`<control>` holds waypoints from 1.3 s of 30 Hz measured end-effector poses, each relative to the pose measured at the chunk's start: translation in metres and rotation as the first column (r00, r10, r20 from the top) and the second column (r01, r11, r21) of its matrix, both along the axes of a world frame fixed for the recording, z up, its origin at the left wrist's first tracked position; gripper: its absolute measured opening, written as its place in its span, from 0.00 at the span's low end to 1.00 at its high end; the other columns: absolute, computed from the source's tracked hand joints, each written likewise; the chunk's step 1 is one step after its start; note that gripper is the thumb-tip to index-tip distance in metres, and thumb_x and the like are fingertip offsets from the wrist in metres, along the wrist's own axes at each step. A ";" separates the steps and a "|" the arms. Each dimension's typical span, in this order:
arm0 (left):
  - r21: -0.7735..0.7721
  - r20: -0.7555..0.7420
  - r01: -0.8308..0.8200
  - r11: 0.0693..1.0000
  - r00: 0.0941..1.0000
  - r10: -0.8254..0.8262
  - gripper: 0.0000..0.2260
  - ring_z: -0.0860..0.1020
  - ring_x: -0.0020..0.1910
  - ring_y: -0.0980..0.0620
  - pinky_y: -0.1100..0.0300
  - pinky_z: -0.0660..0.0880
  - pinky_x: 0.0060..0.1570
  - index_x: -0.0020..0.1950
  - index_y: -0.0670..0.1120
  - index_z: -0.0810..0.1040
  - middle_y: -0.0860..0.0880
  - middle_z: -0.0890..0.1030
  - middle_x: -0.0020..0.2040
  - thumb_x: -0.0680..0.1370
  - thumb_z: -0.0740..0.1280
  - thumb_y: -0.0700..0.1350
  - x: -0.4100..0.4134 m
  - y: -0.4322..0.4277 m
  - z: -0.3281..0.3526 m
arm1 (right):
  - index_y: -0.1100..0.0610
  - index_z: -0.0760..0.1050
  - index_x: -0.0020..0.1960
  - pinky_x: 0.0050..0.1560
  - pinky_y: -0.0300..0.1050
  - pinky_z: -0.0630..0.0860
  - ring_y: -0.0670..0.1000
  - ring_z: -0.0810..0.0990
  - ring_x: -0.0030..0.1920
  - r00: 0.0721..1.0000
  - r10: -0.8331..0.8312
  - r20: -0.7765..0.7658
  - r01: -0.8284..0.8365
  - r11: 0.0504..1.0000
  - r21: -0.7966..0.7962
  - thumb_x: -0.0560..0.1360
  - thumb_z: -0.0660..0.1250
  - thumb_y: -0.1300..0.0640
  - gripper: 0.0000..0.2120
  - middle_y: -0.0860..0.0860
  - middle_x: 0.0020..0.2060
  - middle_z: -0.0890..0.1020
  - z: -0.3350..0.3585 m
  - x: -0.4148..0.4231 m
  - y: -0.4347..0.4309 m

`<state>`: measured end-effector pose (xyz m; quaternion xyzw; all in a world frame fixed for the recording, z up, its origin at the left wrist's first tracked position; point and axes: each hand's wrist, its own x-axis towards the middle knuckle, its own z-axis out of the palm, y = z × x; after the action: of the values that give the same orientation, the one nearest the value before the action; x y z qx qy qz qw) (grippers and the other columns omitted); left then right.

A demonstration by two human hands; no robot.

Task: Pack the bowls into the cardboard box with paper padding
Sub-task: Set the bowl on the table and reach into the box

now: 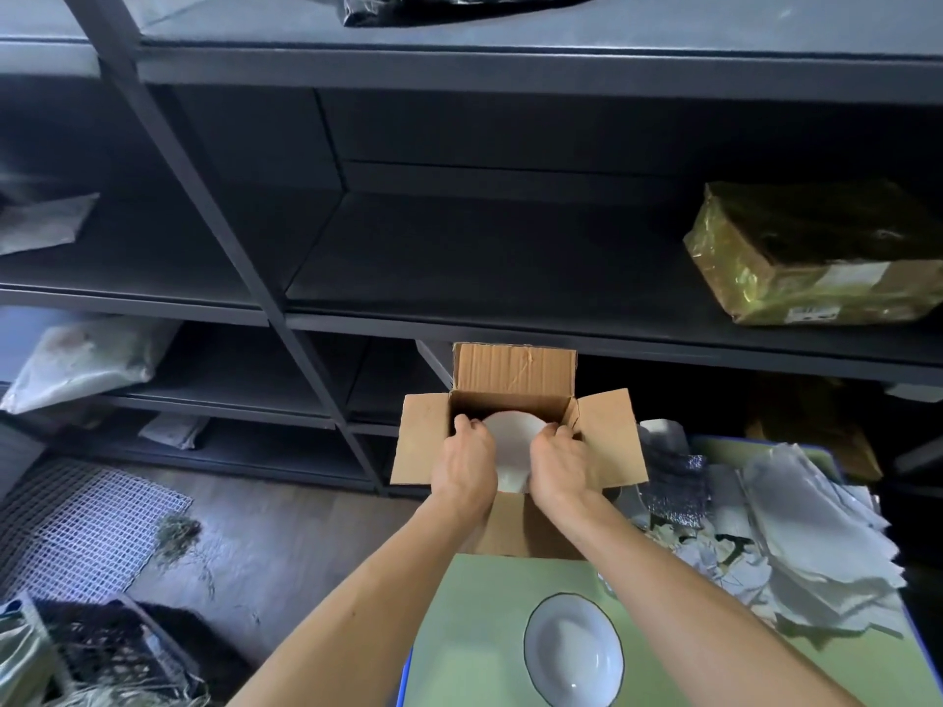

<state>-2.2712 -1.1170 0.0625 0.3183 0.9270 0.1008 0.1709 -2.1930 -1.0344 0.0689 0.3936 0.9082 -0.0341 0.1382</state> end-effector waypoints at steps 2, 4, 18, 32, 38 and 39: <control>0.013 0.022 -0.020 1.000 1.000 0.020 0.20 0.79 0.55 0.43 0.53 0.78 0.53 0.71 0.41 0.68 0.42 0.67 0.68 0.80 0.63 0.33 0.000 0.001 0.002 | 0.67 0.60 0.75 0.54 0.46 0.77 0.58 0.80 0.58 1.000 -0.005 -0.004 0.005 1.000 0.018 0.78 0.66 0.62 0.29 0.61 0.65 0.74 -0.004 -0.002 0.000; 0.064 0.044 -0.052 0.997 0.998 0.049 0.19 0.79 0.55 0.43 0.54 0.78 0.53 0.69 0.42 0.68 0.42 0.68 0.68 0.79 0.65 0.33 -0.001 0.000 0.004 | 0.67 0.60 0.75 0.54 0.46 0.77 0.57 0.80 0.57 0.999 -0.010 -0.034 0.011 1.000 0.022 0.78 0.66 0.63 0.29 0.61 0.65 0.73 -0.005 -0.002 -0.001; 0.437 0.149 -0.130 0.890 0.986 0.072 0.14 0.78 0.44 0.50 0.53 0.80 0.38 0.56 0.46 0.77 0.52 0.78 0.48 0.74 0.60 0.36 0.006 -0.033 0.057 | 0.56 0.68 0.65 0.40 0.49 0.70 0.57 0.75 0.49 0.886 -0.092 -0.455 0.007 0.983 -0.185 0.76 0.62 0.65 0.19 0.56 0.53 0.77 0.049 0.038 0.012; 0.384 0.305 -0.094 0.918 0.952 -0.030 0.17 0.80 0.42 0.45 0.46 0.80 0.41 0.57 0.55 0.69 0.54 0.72 0.54 0.70 0.58 0.42 0.089 -0.088 0.039 | 0.53 0.70 0.64 0.48 0.55 0.75 0.62 0.78 0.54 0.873 -0.096 -0.478 0.013 0.985 -0.175 0.77 0.58 0.62 0.17 0.55 0.54 0.78 0.032 0.141 -0.033; 0.300 0.380 -0.064 0.952 0.923 -0.058 0.13 0.80 0.39 0.46 0.45 0.79 0.40 0.57 0.52 0.67 0.54 0.72 0.55 0.74 0.59 0.41 0.120 -0.109 0.019 | 0.51 0.69 0.63 0.46 0.52 0.72 0.61 0.78 0.54 0.908 -0.134 -0.396 0.040 0.971 -0.237 0.77 0.59 0.63 0.17 0.53 0.57 0.78 0.005 0.171 -0.050; 0.285 0.389 -0.064 0.956 0.920 -0.055 0.14 0.80 0.39 0.46 0.45 0.79 0.38 0.57 0.53 0.67 0.54 0.73 0.55 0.73 0.59 0.41 0.123 -0.110 0.014 | 0.52 0.69 0.63 0.45 0.52 0.72 0.62 0.78 0.54 0.913 -0.140 -0.383 0.047 0.969 -0.241 0.76 0.59 0.64 0.17 0.53 0.57 0.78 0.001 0.175 -0.053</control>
<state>-2.1478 -1.2274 0.0769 0.3111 0.8495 0.2985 0.3041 -2.0182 -1.0870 0.0697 0.4035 0.8873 -0.2232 -0.0065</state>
